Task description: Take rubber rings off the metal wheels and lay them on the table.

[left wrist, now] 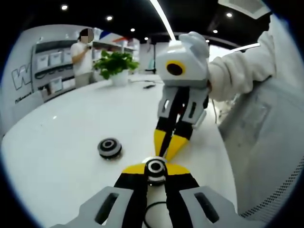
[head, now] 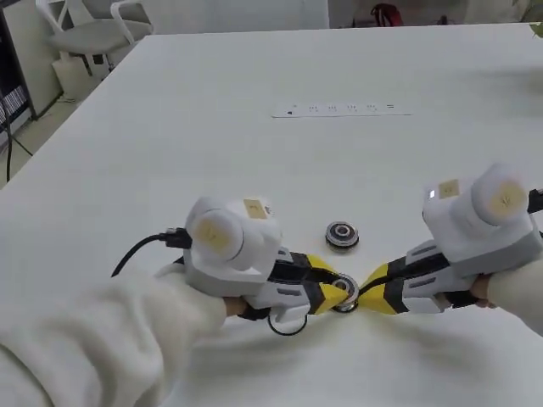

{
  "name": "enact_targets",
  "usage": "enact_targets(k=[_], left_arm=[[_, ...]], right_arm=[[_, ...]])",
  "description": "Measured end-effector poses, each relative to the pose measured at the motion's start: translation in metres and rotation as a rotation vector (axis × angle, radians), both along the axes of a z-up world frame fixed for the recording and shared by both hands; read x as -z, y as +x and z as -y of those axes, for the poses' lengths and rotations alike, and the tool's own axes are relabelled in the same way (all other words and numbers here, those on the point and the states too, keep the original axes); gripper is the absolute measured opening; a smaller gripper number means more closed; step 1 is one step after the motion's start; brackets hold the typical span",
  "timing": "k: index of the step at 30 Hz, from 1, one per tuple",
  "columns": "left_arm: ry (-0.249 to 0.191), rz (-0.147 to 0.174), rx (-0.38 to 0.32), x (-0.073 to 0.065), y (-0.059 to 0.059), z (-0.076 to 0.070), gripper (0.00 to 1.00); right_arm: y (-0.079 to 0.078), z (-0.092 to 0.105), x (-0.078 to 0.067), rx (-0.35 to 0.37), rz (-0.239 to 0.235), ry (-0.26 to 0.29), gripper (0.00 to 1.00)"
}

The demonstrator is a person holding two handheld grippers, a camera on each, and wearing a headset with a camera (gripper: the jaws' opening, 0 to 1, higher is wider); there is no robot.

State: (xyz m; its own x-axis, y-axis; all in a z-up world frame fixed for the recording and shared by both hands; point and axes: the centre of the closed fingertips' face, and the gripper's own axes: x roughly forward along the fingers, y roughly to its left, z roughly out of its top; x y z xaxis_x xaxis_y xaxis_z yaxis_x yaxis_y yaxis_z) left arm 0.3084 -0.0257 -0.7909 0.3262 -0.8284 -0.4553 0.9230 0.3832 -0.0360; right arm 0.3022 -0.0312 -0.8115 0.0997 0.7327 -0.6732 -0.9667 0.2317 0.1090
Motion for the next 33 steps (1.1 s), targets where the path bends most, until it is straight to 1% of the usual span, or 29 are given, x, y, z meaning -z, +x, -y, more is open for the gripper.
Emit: enact_targets(k=[3,4,7,9,18,20,23,25,29,32,33], left_arm=[[0.000,-0.001,-0.002,0.0000,0.0001,-0.0001,0.14],[0.000,0.000,-0.003,-0.0001,0.0000,0.0000,0.14],[0.000,0.003,0.002,-0.0002,-0.0010,0.0009,0.14],[0.004,0.008,0.004,-0.0002,-0.0008,0.0009,0.14],[0.002,0.017,0.008,0.0002,-0.0004,0.0007,0.14],[0.000,0.017,0.008,0.0003,-0.0003,0.0007,0.14],[-0.001,0.017,0.008,0.0004,-0.0003,0.0005,0.14],[-0.002,0.017,0.008,0.0004,-0.0004,0.0005,0.14],[-0.002,0.017,0.008,0.0002,-0.0004,0.0005,0.14],[-0.002,0.018,0.008,0.0002,-0.0005,0.0003,0.14],[-0.003,0.018,0.008,0.0002,-0.0005,0.0003,0.14]], right_arm=[[0.0015,0.0002,0.0000,-0.001,0.007,-0.006,0.02],[0.0027,-0.0001,-0.0006,0.001,0.016,-0.006,0.00],[0.0022,-0.0001,-0.0005,0.000,0.012,-0.022,0.00],[0.0022,0.0001,-0.0004,0.013,0.001,-0.021,0.00],[0.0057,0.0035,-0.0024,0.102,-0.093,0.017,0.00],[0.0059,0.0044,-0.0022,0.122,-0.122,0.027,0.00],[0.0076,0.0053,-0.0040,0.144,-0.144,0.044,0.00],[0.0083,0.0049,-0.0069,0.165,-0.170,0.067,0.00],[0.0077,0.0045,-0.0073,0.186,-0.196,0.078,0.00],[0.0071,0.0042,-0.0081,0.211,-0.226,0.088,0.00],[0.0071,0.0042,-0.0082,0.212,-0.229,0.090,0.00]])
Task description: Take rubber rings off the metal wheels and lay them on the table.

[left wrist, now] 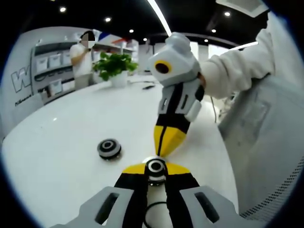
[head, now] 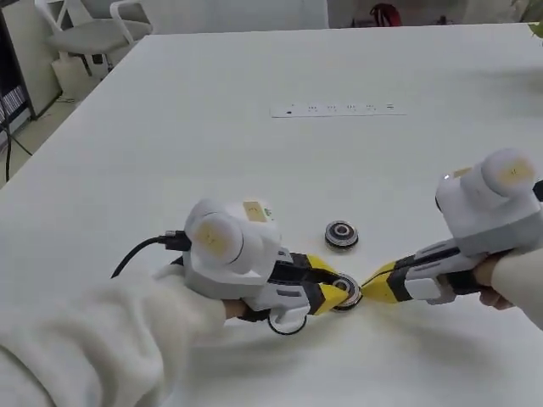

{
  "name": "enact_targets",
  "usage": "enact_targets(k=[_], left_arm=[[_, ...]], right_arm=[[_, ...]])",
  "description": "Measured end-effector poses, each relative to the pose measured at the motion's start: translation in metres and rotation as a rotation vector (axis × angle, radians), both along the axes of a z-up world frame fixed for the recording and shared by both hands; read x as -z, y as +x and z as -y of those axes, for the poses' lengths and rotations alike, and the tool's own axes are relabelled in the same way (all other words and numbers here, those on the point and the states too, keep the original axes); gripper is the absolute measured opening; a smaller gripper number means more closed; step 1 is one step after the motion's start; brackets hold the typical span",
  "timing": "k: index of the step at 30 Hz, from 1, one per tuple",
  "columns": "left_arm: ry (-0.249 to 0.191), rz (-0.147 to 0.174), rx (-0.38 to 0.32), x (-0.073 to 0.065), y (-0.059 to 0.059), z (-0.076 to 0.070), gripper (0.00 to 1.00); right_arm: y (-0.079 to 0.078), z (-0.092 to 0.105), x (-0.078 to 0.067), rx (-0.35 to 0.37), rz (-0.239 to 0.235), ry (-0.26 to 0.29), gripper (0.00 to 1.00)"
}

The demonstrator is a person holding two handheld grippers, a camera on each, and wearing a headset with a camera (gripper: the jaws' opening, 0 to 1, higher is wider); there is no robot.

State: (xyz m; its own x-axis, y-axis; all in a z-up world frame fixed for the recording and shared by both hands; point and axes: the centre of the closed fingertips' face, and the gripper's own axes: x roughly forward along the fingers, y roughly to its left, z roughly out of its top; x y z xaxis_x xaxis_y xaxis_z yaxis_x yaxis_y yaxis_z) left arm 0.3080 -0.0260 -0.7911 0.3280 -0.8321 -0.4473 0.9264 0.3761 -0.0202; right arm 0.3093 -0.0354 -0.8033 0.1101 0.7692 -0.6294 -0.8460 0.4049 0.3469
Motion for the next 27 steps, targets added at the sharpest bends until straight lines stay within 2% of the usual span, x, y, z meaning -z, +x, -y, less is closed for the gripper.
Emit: enact_targets(k=[4,7,13,27], left_arm=[[-0.015,-0.009,-0.005,-0.0002,0.0000,-0.0007,0.14],[-0.023,-0.009,-0.005,-0.0001,0.0000,-0.0008,0.14],[-0.032,-0.007,-0.004,-0.0002,0.0002,-0.0006,0.14],[-0.038,-0.002,-0.005,-0.0002,-0.0001,-0.0003,0.14]], right_arm=[[0.0001,0.0004,-0.0018,0.027,-0.029,0.029,0.00],[0.0008,-0.0016,-0.0064,0.055,-0.059,0.073,0.00],[-0.0002,-0.0020,-0.0067,0.085,-0.101,0.095,0.00],[-0.0026,-0.0054,-0.0103,0.074,-0.090,0.093,0.00]])
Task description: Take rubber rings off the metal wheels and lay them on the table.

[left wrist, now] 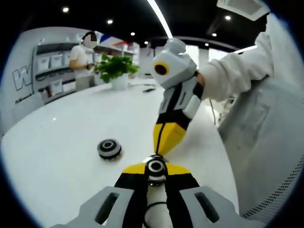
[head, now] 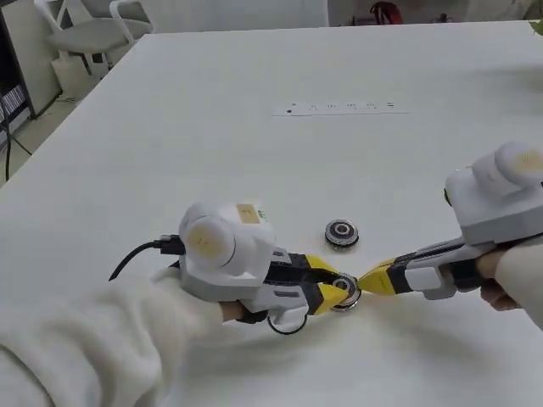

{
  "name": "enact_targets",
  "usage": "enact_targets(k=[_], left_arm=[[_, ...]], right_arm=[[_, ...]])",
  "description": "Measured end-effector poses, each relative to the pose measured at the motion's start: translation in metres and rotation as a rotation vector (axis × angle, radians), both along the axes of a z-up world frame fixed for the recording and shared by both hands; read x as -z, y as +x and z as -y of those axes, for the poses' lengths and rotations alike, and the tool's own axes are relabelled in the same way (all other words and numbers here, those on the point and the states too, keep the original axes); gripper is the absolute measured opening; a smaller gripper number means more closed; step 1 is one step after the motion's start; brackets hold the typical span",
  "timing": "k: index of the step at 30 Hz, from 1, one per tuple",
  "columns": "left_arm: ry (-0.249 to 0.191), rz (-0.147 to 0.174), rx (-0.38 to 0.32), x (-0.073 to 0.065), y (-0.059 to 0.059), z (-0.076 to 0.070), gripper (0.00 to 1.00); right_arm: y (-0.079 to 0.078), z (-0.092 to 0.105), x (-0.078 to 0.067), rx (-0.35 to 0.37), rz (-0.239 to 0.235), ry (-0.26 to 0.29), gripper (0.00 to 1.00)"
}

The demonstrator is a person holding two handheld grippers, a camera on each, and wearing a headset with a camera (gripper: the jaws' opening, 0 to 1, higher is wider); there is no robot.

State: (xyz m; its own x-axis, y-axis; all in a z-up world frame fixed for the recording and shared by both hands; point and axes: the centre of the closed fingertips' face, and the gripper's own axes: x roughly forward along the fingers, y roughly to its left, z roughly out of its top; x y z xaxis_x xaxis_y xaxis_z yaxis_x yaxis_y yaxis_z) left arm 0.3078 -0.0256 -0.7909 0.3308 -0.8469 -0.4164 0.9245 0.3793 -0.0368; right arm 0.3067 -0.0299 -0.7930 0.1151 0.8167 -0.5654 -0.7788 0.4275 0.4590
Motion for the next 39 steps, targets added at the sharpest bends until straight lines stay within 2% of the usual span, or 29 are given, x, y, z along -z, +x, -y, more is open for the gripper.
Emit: enact_targets(k=[11,27,33,39], left_arm=[[0.000,0.000,-0.002,0.0001,-0.0001,-0.0001,0.14],[-0.002,-0.001,-0.002,0.0001,0.0002,0.0000,0.14],[-0.003,0.001,-0.004,0.0000,0.0003,0.0000,0.14],[-0.011,-0.014,-0.014,-0.0002,0.0008,-0.0001,0.14]], right_arm=[[-0.0006,-0.0018,-0.0021,-0.008,0.006,0.003,0.00],[-0.0035,-0.0079,-0.0094,-0.022,0.001,0.040,0.00],[-0.0026,-0.0067,-0.0072,-0.021,0.007,0.029,0.00],[-0.0028,-0.0072,-0.0089,-0.019,0.007,0.038,0.00]])
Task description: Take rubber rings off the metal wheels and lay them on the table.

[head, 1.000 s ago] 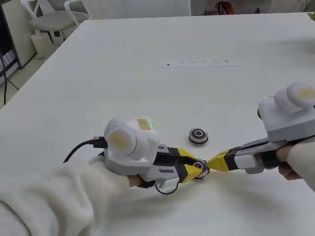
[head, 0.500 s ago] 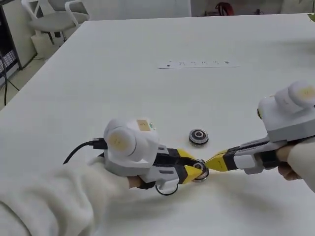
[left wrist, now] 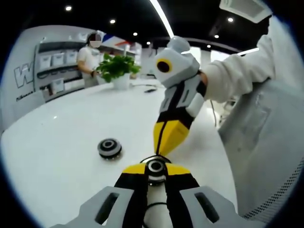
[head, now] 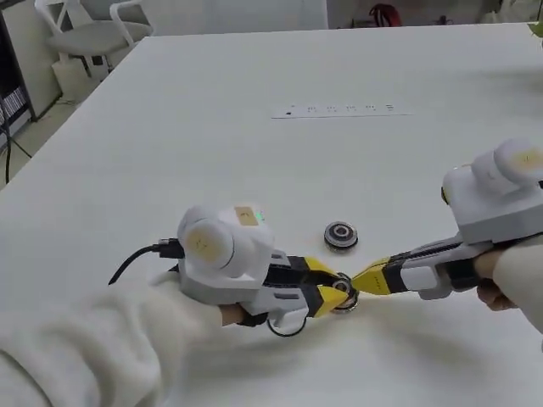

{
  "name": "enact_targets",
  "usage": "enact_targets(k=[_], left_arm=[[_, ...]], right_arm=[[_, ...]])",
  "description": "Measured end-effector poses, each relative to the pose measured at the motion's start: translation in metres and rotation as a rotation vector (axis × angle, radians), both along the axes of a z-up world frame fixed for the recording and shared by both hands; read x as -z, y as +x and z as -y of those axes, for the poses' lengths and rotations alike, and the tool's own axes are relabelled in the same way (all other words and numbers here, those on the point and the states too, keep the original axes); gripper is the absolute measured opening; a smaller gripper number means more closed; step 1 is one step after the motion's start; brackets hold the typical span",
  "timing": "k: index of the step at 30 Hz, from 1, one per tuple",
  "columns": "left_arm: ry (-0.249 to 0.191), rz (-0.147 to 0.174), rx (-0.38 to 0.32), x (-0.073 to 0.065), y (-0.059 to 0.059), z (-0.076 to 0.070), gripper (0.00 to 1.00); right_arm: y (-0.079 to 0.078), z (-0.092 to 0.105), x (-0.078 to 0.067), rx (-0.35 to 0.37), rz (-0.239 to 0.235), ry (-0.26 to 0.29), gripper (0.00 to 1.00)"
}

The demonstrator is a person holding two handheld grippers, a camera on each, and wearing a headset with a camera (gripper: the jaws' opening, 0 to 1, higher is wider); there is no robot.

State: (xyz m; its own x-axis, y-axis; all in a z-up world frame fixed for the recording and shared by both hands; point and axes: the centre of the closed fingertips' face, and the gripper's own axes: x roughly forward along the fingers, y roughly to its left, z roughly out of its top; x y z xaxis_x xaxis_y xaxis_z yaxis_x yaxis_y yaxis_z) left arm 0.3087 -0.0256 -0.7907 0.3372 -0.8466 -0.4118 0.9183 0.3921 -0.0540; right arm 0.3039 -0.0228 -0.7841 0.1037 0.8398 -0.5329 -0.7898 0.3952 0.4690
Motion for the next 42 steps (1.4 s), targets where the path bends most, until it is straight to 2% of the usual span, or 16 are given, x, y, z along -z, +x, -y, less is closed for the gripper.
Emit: enact_targets(k=[4,6,14,24,31,37,42], left_arm=[[0.003,0.003,-0.001,0.000,0.000,0.000,0.14],[0.003,0.001,-0.001,0.000,0.000,0.000,0.14],[0.004,-0.007,-0.006,0.000,0.000,0.000,0.14],[0.032,-0.024,0.003,0.000,-0.002,0.002,0.17],[0.045,-0.016,0.014,-0.005,-0.004,0.001,0.21],[0.047,-0.001,0.021,-0.012,-0.005,0.001,0.27],[0.037,0.007,-0.001,-0.023,-0.002,-0.003,0.37]], right_arm=[[0.001,-0.001,-0.004,0.006,-0.011,0.027,0.00],[0.006,-0.003,-0.012,0.031,-0.015,0.071,0.00],[0.005,0.000,-0.004,0.024,0.002,0.023,0.00],[0.007,0.002,-0.001,0.033,0.005,0.011,0.00],[0.008,0.002,-0.003,0.039,0.008,0.016,0.00],[0.008,0.003,-0.005,0.044,0.011,0.024,0.00],[0.009,0.003,-0.007,0.048,0.011,0.033,0.00]])
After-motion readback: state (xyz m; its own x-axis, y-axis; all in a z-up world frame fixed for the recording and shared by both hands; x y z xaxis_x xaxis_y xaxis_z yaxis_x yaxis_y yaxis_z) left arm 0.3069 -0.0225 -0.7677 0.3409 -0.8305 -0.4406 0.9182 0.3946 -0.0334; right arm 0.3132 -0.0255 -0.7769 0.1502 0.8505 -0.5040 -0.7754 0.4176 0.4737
